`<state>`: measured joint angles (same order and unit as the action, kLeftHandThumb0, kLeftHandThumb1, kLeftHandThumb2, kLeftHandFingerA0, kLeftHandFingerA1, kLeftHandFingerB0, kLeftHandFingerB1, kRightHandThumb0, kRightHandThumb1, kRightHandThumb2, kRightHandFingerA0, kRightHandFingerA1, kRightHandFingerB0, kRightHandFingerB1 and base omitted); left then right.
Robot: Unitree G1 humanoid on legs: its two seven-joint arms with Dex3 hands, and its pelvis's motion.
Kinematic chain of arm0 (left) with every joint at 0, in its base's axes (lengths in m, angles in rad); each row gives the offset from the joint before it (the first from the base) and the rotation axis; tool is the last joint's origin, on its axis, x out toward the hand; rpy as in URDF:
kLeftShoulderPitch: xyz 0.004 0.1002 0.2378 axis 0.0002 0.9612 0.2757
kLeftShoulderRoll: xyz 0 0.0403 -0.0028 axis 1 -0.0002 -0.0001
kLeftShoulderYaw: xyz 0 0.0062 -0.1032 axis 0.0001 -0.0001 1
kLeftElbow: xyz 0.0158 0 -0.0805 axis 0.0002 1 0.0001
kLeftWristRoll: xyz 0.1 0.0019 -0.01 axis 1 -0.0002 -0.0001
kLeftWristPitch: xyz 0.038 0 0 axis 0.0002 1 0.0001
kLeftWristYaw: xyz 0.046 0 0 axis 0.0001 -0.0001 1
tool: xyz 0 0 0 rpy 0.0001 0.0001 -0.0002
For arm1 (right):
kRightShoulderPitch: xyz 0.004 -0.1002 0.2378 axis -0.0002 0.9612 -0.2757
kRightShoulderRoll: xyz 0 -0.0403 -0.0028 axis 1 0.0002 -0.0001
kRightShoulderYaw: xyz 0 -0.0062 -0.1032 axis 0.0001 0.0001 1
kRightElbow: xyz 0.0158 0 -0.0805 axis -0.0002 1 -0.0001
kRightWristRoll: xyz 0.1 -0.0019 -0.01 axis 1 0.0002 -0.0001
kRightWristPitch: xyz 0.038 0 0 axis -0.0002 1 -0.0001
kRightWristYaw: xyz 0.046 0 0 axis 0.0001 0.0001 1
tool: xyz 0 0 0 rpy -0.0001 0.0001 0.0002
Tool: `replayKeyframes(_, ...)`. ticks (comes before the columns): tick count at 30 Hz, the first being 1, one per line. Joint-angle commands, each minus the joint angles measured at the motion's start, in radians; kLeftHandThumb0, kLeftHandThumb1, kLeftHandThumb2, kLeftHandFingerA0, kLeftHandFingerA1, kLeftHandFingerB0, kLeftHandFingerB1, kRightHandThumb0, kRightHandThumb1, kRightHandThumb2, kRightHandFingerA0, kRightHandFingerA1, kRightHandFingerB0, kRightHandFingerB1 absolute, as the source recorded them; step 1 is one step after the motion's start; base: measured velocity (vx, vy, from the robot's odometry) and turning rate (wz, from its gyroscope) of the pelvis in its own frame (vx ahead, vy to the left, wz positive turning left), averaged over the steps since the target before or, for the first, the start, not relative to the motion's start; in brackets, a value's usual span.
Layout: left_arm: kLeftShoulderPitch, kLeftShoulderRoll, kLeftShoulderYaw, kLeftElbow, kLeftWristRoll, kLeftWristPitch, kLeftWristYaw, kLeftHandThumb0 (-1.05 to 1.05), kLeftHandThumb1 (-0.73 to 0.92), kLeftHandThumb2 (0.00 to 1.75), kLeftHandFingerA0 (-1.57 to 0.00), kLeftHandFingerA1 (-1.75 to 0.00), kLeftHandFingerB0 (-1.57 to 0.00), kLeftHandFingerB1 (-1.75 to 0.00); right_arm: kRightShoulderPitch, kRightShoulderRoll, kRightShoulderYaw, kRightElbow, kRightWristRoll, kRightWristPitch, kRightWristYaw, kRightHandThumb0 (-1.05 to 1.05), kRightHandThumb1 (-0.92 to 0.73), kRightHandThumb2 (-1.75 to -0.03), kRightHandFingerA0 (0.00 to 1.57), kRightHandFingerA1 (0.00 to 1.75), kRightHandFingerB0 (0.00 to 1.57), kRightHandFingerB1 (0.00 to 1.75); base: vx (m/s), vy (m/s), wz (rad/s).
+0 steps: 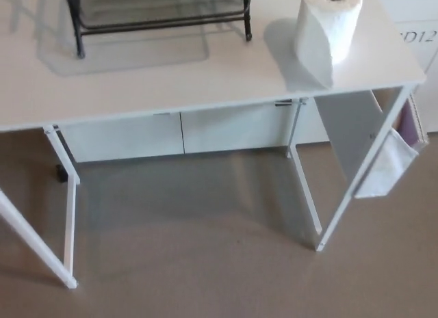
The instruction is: The robot walks towards a desk on which a file tray is kept in the middle and a toilet paper roll is kept on its right. The robot uses its right hand to hook on finger in the gap of the roll and grabs it, lifts it and places it on the tray.
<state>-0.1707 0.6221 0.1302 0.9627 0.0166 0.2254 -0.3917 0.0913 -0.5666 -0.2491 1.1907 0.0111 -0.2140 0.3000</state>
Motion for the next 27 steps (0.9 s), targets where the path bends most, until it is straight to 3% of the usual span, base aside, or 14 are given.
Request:
replayKeyframes(1, -0.001, 0.005, -0.009, -0.010, 0.007, -0.004, -0.003, -1.01, 0.92, 0.74, -0.13, -0.86, 0.00, -0.73, 0.010, -0.011, -0.009, -0.031, 0.025, -0.007, 0.031, -0.76, -0.66, -1.01, 0.09, 0.50, 0.00, 0.18, 0.28, -0.160, -0.80)
replayKeyframes(4, -0.003, 0.002, -0.001, -0.009, -0.002, 0.004, -0.004, -1.00, 0.73, 1.21, -0.01, -0.69, -0.14, -0.64, -0.009, -0.003, -0.015, -0.024, 0.025, 0.029, 0.008, -0.76, -0.65, -0.98, 0.06, 0.48, 0.00, 0.15, 0.26, -0.118, 0.36)
replayKeyframes(7, -0.006, 0.000, 0.005, 0.006, -0.008, -0.010, -0.008, -1.00, 0.73, 1.21, -0.01, -0.70, -0.14, -0.63, -0.028, -0.005, -0.010, 0.018, 0.017, 0.020, -0.001, -0.74, -0.66, -0.94, 0.07, 0.46, 0.04, 0.19, 0.23, -0.089, 0.02)
replayKeyframes(8, -0.004, 0.001, 0.002, 0.002, -0.004, -0.011, -0.005, -0.97, 0.92, 0.79, -0.05, -0.84, -0.02, -0.71, -0.028, -0.006, -0.017, 0.020, 0.027, 0.023, 0.014, -0.70, -0.82, -0.64, 0.12, 0.37, 0.01, 0.24, 0.22, -0.048, 0.00)
replayKeyframes(9, -0.008, 0.002, 0.000, 0.005, -0.001, -0.007, -0.002, -1.00, 0.74, 1.21, -0.05, -0.70, -0.13, -0.63, -0.027, -0.004, -0.019, 0.017, 0.030, 0.022, 0.012, -0.68, -0.82, -0.63, 0.14, 0.38, 0.02, 0.26, 0.21, -0.038, -0.03)
replayKeyframes(12, -0.025, 0.007, -0.010, -0.001, 0.009, -0.001, -0.002, -0.97, 0.73, 1.22, 0.00, -0.69, -0.14, -0.62, -0.008, 0.009, -0.031, -0.014, 0.041, 0.021, 0.000, -0.72, -0.64, -0.96, 0.11, 0.48, 0.04, 0.23, 0.21, -0.022, -0.17)
replayKeyframes(15, -0.031, 0.008, -0.017, -0.002, 0.016, 0.002, 0.006, -1.00, 0.75, 1.21, -0.11, -0.73, -0.12, -0.64, -0.005, 0.010, -0.029, -0.015, 0.038, 0.024, -0.006, -0.68, -0.81, -0.66, 0.19, 0.36, 0.07, 0.20, 0.29, 0.165, -0.24)
replayKeyframes(16, -0.032, 0.008, -0.017, 0.004, 0.017, 0.000, 0.011, -1.00, 0.92, 0.75, -0.14, -0.85, 0.00, -0.70, 0.004, 0.008, -0.022, -0.025, 0.029, 0.022, -0.014, -0.74, -0.64, -0.98, 0.14, 0.49, 0.04, 0.25, 0.29, 0.273, -0.11)
replayKeyframes(19, -0.038, 0.012, -0.025, 0.019, 0.019, -0.024, 0.003, -1.04, 0.76, 1.23, -0.19, -0.78, -0.08, -0.67, 0.038, -0.024, 0.032, -0.060, -0.023, -0.031, -0.012, -0.72, -0.84, -0.66, 0.27, 0.40, 0.05, 0.20, 0.28, 0.294, -0.19)
replayKeyframes(20, -0.036, 0.014, -0.028, 0.021, 0.022, -0.034, 0.002, -1.04, 0.77, 1.23, -0.15, -0.76, -0.09, -0.67, 0.041, -0.022, 0.035, -0.057, -0.022, -0.046, -0.025, -0.78, -0.66, -1.03, 0.17, 0.51, 0.02, 0.24, 0.25, 0.272, 0.06)
replayKeyframes(23, -0.047, 0.012, -0.014, 0.026, 0.001, -0.012, -0.012, -1.00, 0.92, 0.78, -0.13, -0.88, 0.00, -0.72, 0.039, -0.018, 0.031, -0.053, -0.009, -0.058, -0.031, -0.75, -0.83, -0.66, 0.20, 0.39, 0.05, 0.21, 0.16, 0.146, 0.08)
replayKeyframes(25, -0.049, 0.005, 0.001, 0.025, -0.012, -0.018, -0.012, -0.95, 0.70, 1.20, 0.00, -0.69, -0.15, -0.62, 0.043, -0.017, 0.031, -0.074, -0.009, -0.048, -0.043, -0.77, -0.66, -1.02, 0.14, 0.50, 0.04, 0.25, 0.05, 0.023, 0.10)
replayKeyframes(26, -0.047, 0.005, -0.009, 0.017, 0.007, -0.019, 0.008, -0.98, 0.92, 0.79, -0.08, -0.88, -0.01, -0.74, 0.040, -0.020, 0.034, -0.067, -0.012, -0.055, -0.037, -0.73, -0.83, -0.66, 0.19, 0.39, 0.05, 0.22, 0.01, -0.035, 0.08)
replayKeyframes(27, -0.048, 0.004, -0.010, 0.020, 0.009, -0.026, 0.007, -0.99, 0.92, 0.78, -0.09, -0.89, 0.00, -0.74, 0.034, -0.026, 0.034, -0.061, -0.009, -0.056, -0.024, -0.78, -0.66, -1.00, 0.12, 0.50, 0.05, 0.23, 0.01, -0.093, 0.12)
